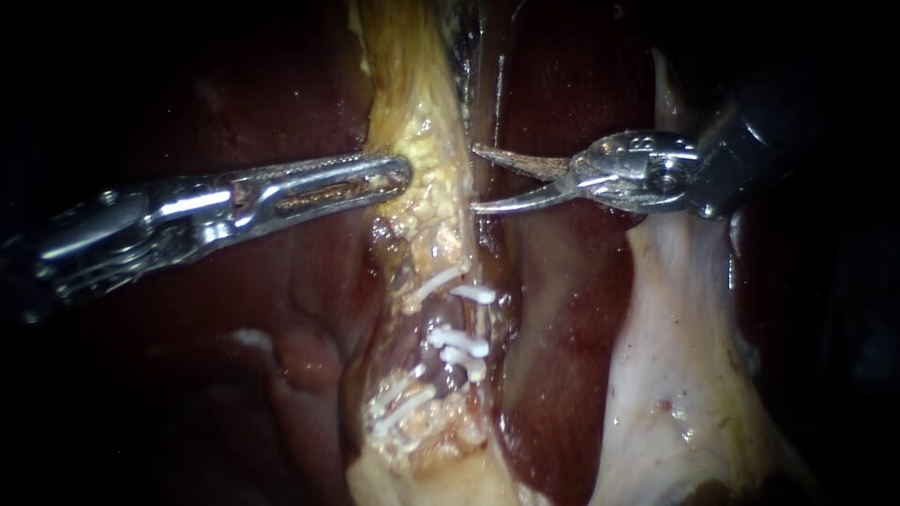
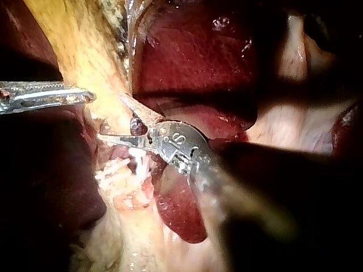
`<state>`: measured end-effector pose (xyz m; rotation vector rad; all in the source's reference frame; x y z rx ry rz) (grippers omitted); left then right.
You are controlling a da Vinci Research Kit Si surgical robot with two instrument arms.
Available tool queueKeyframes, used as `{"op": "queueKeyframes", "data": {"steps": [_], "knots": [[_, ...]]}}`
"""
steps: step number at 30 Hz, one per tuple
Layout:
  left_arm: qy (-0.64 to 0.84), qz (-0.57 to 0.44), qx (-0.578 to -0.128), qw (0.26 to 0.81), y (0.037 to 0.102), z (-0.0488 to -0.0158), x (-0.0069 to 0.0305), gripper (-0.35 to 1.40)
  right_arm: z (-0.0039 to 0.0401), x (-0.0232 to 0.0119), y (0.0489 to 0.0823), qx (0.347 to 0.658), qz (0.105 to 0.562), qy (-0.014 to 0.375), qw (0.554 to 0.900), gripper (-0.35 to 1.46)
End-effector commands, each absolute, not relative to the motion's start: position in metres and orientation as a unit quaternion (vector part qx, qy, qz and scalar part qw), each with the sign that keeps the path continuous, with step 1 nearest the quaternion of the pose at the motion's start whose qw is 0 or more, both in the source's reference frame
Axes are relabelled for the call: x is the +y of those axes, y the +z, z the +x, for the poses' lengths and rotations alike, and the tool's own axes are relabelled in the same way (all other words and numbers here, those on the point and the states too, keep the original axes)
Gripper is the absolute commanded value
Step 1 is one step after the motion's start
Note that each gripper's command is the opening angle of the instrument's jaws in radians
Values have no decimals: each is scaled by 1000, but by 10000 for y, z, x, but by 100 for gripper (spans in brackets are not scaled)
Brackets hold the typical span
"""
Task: Go to the cutting position right tube
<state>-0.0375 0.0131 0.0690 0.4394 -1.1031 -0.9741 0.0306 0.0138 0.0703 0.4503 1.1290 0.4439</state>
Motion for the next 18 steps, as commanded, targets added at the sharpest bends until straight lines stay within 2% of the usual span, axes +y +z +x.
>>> {"op": "queueKeyframes", "data": {"steps": [1, 5, 10, 15, 18], "knots": [[-441, 198, -499, 719, 688, -374, 132, -35, 306, 137, 702, 526, 210, 207, 798, 139], [-450, 192, -494, 719, 676, -357, 147, -35, 306, 135, 701, 526, 210, 206, 798, 140], [-469, 175, -499, 708, 652, -316, 173, -35, 305, 124, 694, 535, 226, 189, 792, 142], [-476, 159, -503, 704, 639, -279, 185, -35, 302, 98, 689, 498, 285, 184, 798, 140], [-479, 154, -504, 702, 635, -269, 189, -35, 304, 76, 694, 473, 323, 185, 799, 139]]}}
